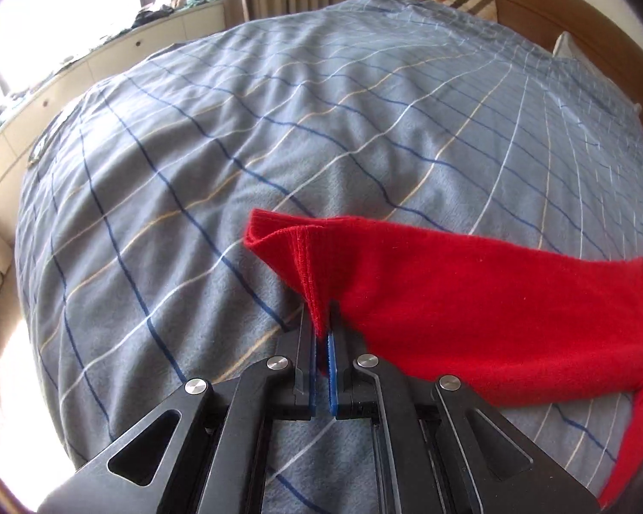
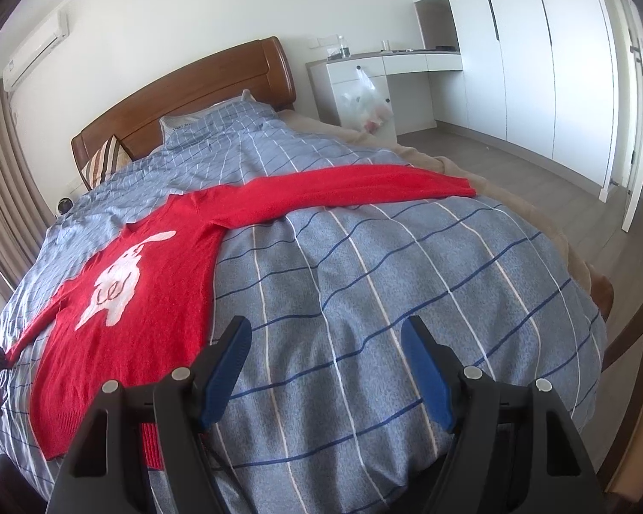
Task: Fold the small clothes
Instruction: 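Drag the held sleeve across the sweater body with the left tool, release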
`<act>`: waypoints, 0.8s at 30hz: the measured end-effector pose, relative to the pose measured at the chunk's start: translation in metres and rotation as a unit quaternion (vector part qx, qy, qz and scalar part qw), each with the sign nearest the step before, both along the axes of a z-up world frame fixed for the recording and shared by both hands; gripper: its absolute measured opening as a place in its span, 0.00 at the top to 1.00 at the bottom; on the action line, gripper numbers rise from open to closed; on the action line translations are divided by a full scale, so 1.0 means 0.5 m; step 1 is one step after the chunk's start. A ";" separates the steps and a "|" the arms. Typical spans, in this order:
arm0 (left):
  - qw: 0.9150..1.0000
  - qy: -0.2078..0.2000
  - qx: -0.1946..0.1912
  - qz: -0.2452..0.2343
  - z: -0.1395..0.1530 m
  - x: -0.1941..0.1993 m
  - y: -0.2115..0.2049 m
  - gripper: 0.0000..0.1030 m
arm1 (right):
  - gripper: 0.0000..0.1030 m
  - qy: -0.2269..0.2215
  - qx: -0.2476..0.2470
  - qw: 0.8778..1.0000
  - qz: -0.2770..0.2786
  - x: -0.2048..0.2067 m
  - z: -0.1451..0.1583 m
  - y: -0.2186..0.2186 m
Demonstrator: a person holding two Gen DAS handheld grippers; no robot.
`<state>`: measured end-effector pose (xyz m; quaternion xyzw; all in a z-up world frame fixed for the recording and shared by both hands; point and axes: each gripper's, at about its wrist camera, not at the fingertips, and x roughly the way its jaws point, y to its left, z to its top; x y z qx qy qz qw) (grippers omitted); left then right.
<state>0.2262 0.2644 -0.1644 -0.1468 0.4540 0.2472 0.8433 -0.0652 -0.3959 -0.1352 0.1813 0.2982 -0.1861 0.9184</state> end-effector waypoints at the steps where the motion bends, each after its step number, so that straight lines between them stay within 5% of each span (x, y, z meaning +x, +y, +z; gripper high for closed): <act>1: 1.000 -0.003 -0.005 0.001 -0.005 -0.002 0.004 0.98 | 0.30 0.000 0.003 1.000 -0.004 0.000 -0.001 -0.003; 18: 0.999 -0.020 -0.025 -0.008 -0.022 -0.006 0.025 0.97 | 0.30 0.006 0.008 1.000 -0.014 0.004 -0.009 -0.005; 24: 0.999 -0.024 -0.022 -0.013 -0.013 -0.015 0.031 0.85 | 0.30 0.001 0.008 1.000 -0.015 0.003 -0.009 -0.005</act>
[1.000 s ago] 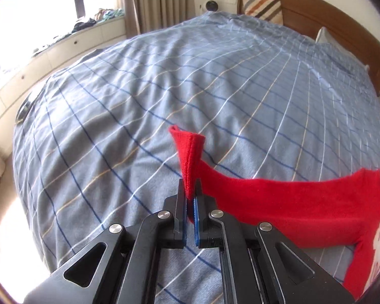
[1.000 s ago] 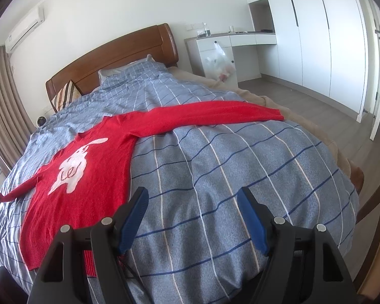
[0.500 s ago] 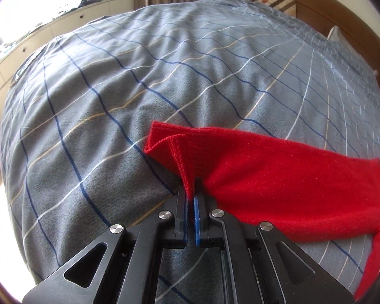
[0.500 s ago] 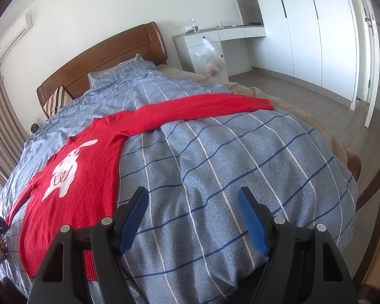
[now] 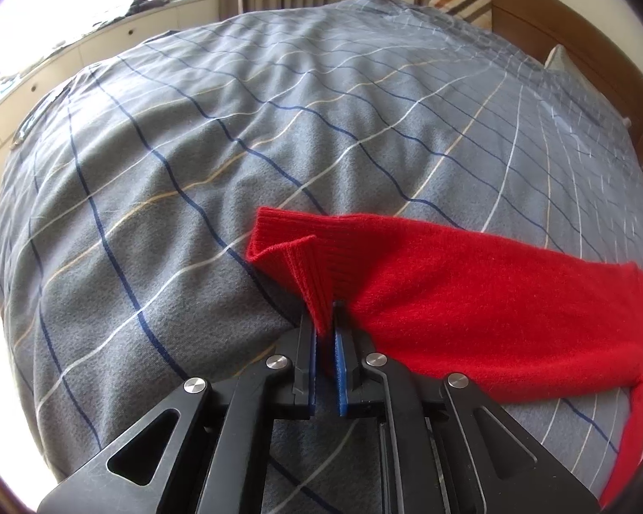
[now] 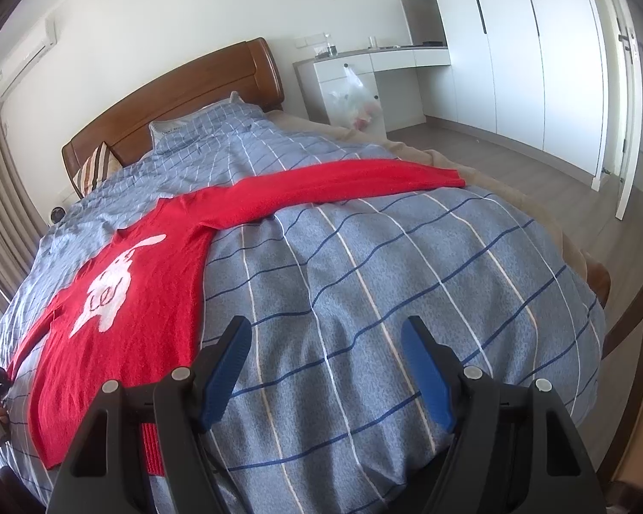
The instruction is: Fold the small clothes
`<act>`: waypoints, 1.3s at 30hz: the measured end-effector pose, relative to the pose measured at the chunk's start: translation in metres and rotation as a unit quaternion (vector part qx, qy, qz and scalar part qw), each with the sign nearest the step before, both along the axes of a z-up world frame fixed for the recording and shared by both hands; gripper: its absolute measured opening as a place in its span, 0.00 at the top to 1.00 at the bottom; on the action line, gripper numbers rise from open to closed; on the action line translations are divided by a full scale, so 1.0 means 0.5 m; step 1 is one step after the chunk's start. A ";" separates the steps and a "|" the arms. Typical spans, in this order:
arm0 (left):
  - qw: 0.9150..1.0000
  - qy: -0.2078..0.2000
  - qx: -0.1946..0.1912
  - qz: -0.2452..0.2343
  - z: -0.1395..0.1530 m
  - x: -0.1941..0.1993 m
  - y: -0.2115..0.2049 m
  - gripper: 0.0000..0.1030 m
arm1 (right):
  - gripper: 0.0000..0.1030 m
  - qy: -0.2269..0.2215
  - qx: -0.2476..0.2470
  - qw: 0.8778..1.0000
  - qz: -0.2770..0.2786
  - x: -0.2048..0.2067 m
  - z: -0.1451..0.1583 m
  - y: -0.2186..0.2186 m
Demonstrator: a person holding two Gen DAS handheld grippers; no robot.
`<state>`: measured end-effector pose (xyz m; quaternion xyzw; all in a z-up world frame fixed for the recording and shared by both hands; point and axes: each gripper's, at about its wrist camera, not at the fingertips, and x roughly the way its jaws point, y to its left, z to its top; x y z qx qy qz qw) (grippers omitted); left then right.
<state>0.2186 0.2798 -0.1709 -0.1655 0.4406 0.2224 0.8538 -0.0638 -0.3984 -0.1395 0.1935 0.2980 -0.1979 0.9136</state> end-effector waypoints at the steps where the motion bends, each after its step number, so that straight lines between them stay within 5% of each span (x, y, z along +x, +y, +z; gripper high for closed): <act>1: 1.000 0.000 0.007 0.005 0.007 -0.008 -0.001 0.67 | 0.30 -0.001 0.000 1.000 0.000 -0.001 0.000 0.000; 2: 1.000 0.002 0.014 0.012 0.017 -0.017 -0.002 0.53 | 0.30 -0.003 0.000 1.000 0.000 -0.003 0.001 0.000; 3: 1.000 0.002 0.023 0.021 0.028 -0.027 -0.002 0.26 | 0.30 -0.004 0.000 1.000 0.000 -0.003 0.001 -0.001; 4: 0.999 -0.003 0.036 0.032 0.042 -0.042 -0.002 0.13 | 0.30 -0.005 0.000 1.000 -0.001 -0.005 0.002 -0.001; 10: 0.995 -0.043 0.084 0.019 0.114 -0.135 -0.023 0.12 | 0.30 -0.008 0.007 1.000 -0.004 -0.006 0.000 -0.005; 16: 0.993 -0.071 0.066 -0.073 0.144 -0.206 -0.134 0.10 | 0.30 -0.005 0.005 1.000 0.004 0.006 -0.005 0.006; 23: 0.982 -0.050 0.032 -0.177 0.080 -0.210 -0.288 0.07 | 0.30 -0.002 -0.004 1.000 0.014 0.015 -0.007 0.019; 29: 0.984 -0.024 0.012 -0.177 -0.009 -0.205 -0.301 0.06 | 0.29 -0.005 -0.004 1.000 0.010 0.012 -0.007 0.017; 39: 0.980 -0.059 0.038 -0.185 -0.024 -0.231 -0.306 0.00 | 0.29 0.006 -0.011 1.000 0.018 0.025 -0.016 0.026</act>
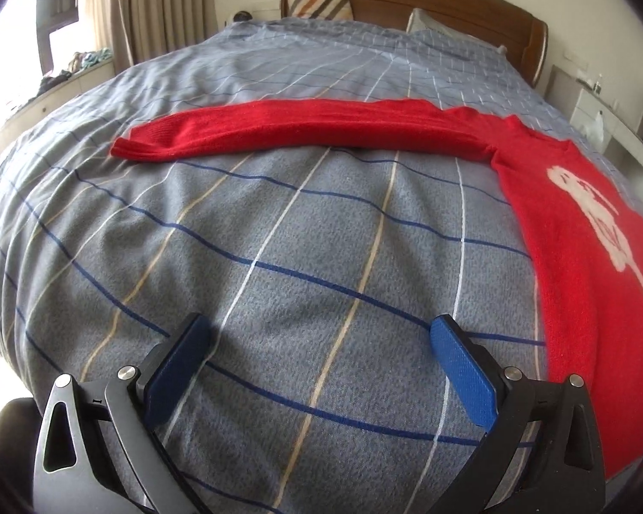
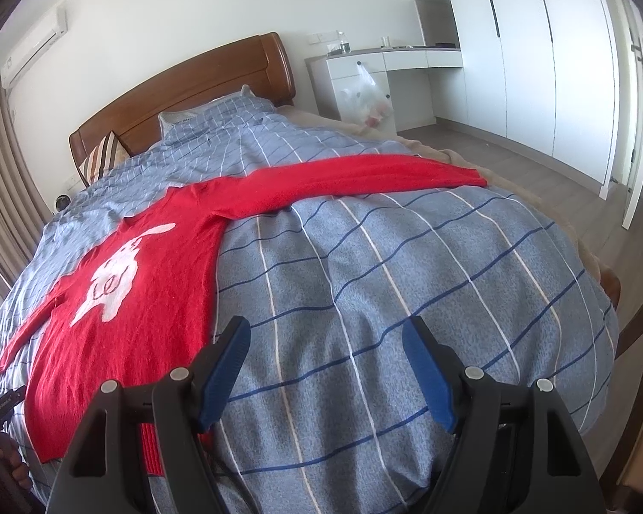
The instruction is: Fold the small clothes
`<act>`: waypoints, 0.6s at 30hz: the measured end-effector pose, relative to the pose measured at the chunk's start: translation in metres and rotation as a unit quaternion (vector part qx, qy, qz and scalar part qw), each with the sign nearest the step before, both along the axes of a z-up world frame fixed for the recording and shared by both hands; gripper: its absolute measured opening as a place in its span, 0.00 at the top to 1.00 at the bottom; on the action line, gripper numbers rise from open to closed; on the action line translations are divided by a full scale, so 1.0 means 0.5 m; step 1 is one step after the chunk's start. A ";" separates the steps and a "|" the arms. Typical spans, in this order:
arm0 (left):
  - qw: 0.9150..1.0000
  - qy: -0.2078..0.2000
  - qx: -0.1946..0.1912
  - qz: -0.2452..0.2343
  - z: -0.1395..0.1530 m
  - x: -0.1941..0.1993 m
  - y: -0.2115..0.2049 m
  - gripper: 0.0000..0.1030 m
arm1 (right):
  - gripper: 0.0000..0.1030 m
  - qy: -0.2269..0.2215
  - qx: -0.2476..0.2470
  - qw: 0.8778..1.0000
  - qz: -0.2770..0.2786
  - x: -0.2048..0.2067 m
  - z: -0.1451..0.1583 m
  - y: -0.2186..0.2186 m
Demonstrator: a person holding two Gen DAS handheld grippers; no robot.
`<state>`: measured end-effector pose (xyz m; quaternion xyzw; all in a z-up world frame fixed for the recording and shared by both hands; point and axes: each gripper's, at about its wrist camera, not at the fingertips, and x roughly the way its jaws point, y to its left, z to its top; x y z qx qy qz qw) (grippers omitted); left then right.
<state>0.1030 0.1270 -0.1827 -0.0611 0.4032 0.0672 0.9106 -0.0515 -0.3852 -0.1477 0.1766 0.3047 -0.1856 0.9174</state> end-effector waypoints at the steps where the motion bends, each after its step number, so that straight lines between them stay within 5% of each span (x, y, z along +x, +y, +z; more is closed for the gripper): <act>1: 1.000 -0.002 0.001 0.000 -0.003 -0.002 0.000 0.00 | 0.29 0.001 -0.001 1.000 0.001 0.001 0.000 0.002; 18: 0.999 -0.019 0.020 -0.025 -0.011 -0.011 -0.003 0.00 | 0.29 0.007 0.000 1.000 0.005 0.007 -0.005 0.006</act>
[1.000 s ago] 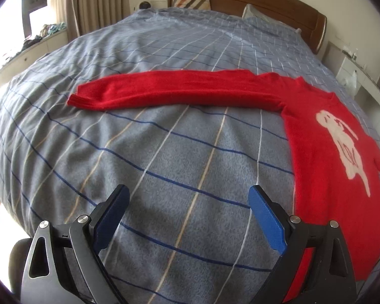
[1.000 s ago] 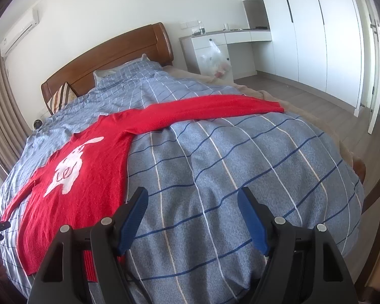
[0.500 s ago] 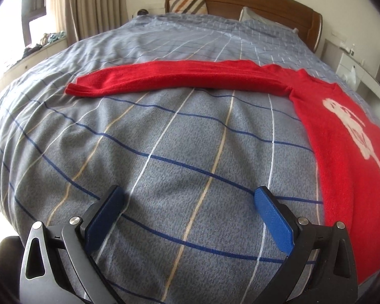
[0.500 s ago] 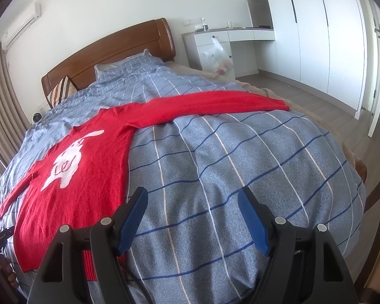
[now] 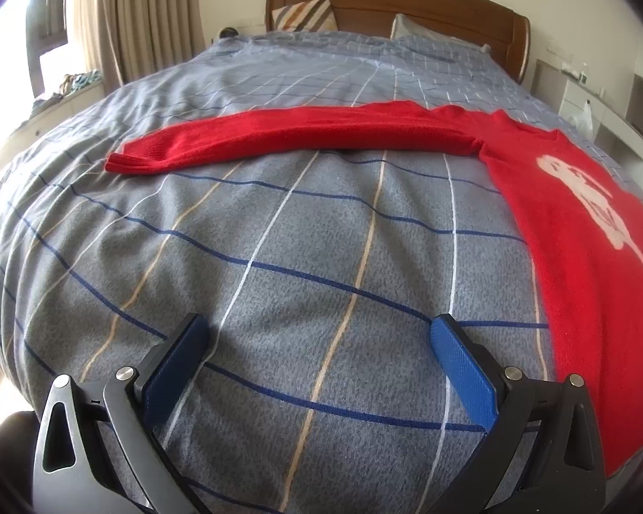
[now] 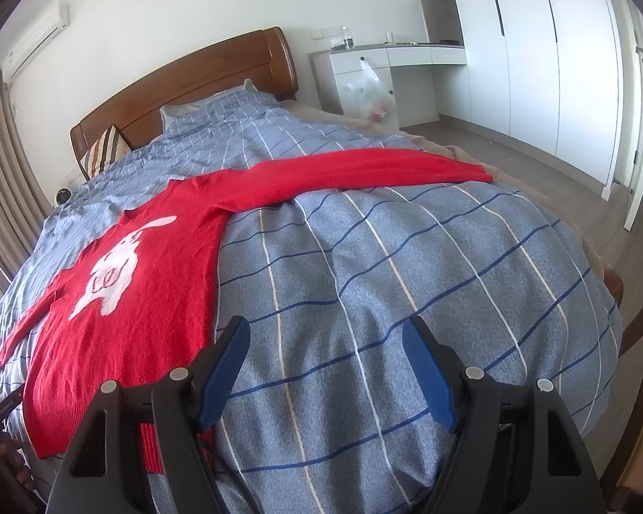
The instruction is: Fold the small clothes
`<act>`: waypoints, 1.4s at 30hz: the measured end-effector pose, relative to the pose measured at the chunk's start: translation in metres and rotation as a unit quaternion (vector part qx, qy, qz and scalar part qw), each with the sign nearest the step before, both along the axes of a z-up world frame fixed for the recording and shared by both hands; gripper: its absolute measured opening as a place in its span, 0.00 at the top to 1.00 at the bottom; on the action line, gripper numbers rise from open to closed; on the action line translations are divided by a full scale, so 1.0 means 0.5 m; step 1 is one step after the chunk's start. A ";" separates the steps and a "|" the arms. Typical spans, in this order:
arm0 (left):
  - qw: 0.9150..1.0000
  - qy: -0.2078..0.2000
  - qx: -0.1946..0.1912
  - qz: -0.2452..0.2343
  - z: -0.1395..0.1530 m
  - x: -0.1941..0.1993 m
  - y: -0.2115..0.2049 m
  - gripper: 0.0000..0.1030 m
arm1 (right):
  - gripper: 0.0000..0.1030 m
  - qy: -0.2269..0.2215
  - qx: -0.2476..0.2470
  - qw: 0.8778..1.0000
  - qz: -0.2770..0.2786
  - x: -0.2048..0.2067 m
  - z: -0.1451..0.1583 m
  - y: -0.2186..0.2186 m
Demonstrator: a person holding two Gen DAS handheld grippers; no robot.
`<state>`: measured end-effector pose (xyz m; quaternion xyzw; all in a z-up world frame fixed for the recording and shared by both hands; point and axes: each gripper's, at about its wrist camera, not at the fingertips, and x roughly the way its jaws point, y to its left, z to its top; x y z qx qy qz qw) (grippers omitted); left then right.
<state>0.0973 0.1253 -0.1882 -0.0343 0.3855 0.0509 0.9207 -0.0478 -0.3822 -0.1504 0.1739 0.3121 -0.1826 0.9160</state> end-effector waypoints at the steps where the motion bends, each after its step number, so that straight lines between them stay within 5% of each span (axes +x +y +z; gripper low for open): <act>1: 1.000 0.001 -0.001 -0.003 0.001 0.000 0.002 0.00 | 0.29 0.000 0.000 1.000 0.000 0.001 0.000 0.001; 38: 1.000 -0.029 0.002 -0.003 0.020 -0.024 0.020 0.00 | 0.29 0.039 -0.044 0.998 0.009 0.026 -0.013 0.034; 42: 1.000 -0.028 0.006 -0.002 0.020 -0.025 0.023 0.00 | 0.29 0.004 -0.016 0.999 0.028 0.024 0.015 0.006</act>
